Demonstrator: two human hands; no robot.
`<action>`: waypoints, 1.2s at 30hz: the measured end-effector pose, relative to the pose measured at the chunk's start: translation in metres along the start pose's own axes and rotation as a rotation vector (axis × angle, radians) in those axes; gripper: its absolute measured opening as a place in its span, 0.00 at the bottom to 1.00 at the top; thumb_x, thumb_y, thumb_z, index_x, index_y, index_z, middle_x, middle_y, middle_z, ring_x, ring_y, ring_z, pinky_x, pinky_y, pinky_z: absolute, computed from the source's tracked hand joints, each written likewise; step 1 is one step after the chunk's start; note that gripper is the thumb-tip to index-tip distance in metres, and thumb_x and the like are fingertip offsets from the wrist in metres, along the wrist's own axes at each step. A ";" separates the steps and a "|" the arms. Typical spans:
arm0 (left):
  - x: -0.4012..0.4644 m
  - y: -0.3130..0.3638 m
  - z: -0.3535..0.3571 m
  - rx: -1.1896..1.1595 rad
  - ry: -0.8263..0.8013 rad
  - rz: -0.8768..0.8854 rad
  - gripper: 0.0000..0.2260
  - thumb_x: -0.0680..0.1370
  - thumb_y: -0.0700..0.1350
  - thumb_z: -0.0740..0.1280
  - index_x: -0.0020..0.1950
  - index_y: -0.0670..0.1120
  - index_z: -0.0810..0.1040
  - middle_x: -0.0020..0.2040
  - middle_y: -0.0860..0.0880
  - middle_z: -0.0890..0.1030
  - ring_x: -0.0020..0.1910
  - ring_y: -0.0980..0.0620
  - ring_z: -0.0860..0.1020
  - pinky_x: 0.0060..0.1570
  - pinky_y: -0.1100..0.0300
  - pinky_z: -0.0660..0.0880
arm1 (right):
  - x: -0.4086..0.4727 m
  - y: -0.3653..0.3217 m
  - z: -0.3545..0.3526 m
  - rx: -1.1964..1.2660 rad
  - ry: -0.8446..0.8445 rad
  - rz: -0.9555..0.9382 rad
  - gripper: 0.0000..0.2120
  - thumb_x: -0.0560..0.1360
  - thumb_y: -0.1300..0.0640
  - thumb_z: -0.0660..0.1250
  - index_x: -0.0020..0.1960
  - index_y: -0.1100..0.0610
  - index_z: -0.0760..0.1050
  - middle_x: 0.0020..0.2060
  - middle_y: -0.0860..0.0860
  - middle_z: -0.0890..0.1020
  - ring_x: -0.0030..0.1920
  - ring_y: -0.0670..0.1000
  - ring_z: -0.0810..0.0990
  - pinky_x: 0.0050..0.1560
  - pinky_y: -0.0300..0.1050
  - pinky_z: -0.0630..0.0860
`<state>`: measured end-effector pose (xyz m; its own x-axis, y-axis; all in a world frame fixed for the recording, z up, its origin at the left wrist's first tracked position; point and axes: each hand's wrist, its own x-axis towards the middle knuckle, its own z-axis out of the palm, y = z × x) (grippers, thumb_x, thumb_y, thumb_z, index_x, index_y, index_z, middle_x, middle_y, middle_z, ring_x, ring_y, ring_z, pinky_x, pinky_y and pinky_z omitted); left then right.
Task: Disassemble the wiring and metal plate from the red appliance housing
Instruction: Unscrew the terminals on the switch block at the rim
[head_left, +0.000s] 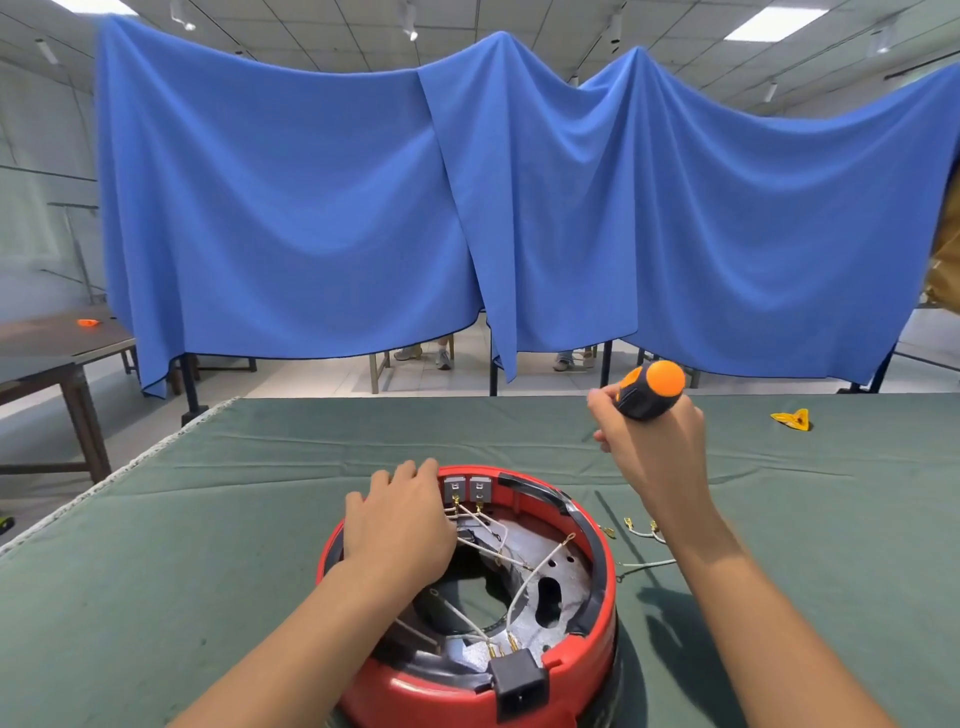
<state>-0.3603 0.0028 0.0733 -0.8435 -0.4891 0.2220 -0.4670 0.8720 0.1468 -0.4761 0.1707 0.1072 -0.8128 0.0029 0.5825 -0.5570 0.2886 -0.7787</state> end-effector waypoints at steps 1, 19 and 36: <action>0.001 -0.001 0.003 0.020 -0.004 0.010 0.19 0.77 0.44 0.56 0.69 0.49 0.62 0.68 0.51 0.67 0.67 0.46 0.65 0.59 0.50 0.64 | -0.002 -0.006 0.001 0.094 0.024 0.032 0.12 0.70 0.55 0.68 0.34 0.62 0.74 0.28 0.58 0.80 0.32 0.57 0.82 0.39 0.51 0.78; 0.050 -0.020 0.017 -0.161 0.016 0.299 0.17 0.78 0.40 0.57 0.66 0.49 0.72 0.67 0.53 0.73 0.65 0.46 0.69 0.62 0.48 0.67 | -0.029 -0.037 0.019 0.555 0.068 0.007 0.15 0.69 0.57 0.64 0.24 0.52 0.74 0.23 0.53 0.79 0.16 0.50 0.72 0.20 0.37 0.67; 0.054 -0.006 0.021 -0.317 0.129 0.141 0.18 0.74 0.41 0.59 0.61 0.53 0.75 0.59 0.51 0.79 0.59 0.47 0.74 0.56 0.53 0.70 | -0.034 -0.029 0.025 0.561 0.122 -0.008 0.20 0.73 0.64 0.63 0.27 0.47 0.76 0.24 0.52 0.80 0.17 0.49 0.73 0.21 0.37 0.70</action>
<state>-0.4089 -0.0285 0.0648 -0.8437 -0.3810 0.3781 -0.2264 0.8913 0.3929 -0.4359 0.1386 0.1043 -0.8013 0.1227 0.5855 -0.5952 -0.2627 -0.7595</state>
